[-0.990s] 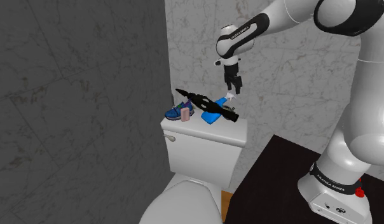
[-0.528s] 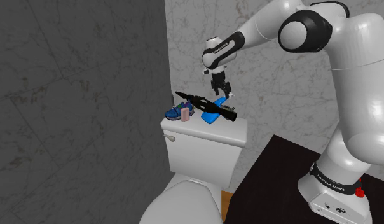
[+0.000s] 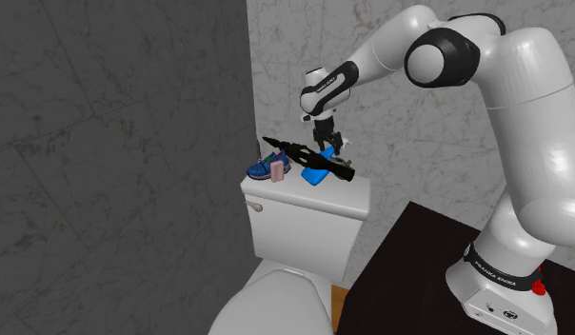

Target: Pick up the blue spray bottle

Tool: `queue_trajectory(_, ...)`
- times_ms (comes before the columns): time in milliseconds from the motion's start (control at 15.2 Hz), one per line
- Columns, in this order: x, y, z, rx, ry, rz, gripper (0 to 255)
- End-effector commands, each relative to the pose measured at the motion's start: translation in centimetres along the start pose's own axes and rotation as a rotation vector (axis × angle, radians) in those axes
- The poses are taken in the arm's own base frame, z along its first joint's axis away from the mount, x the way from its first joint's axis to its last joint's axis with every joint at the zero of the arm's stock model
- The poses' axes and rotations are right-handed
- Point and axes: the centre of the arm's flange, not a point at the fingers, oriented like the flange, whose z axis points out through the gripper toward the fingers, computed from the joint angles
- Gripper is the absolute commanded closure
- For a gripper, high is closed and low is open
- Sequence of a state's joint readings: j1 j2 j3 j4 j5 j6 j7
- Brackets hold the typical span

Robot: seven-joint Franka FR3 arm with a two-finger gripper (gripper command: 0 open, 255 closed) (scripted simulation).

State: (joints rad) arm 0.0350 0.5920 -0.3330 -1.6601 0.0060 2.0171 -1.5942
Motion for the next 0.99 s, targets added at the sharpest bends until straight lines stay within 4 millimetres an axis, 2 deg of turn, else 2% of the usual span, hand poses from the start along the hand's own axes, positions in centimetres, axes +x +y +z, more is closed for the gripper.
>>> queue_trajectory(0,0.1,0.2,0.4,0.0,0.0,0.0,0)
queue_trajectory(66,0.1,0.1,0.4,0.0,0.0,0.0,255)
queue_trajectory(660,0.1,0.2,0.4,0.0,0.0,0.0,255)
queue_trajectory(924,-0.3,-0.3,-1.7,0.0,0.0,0.0,255)
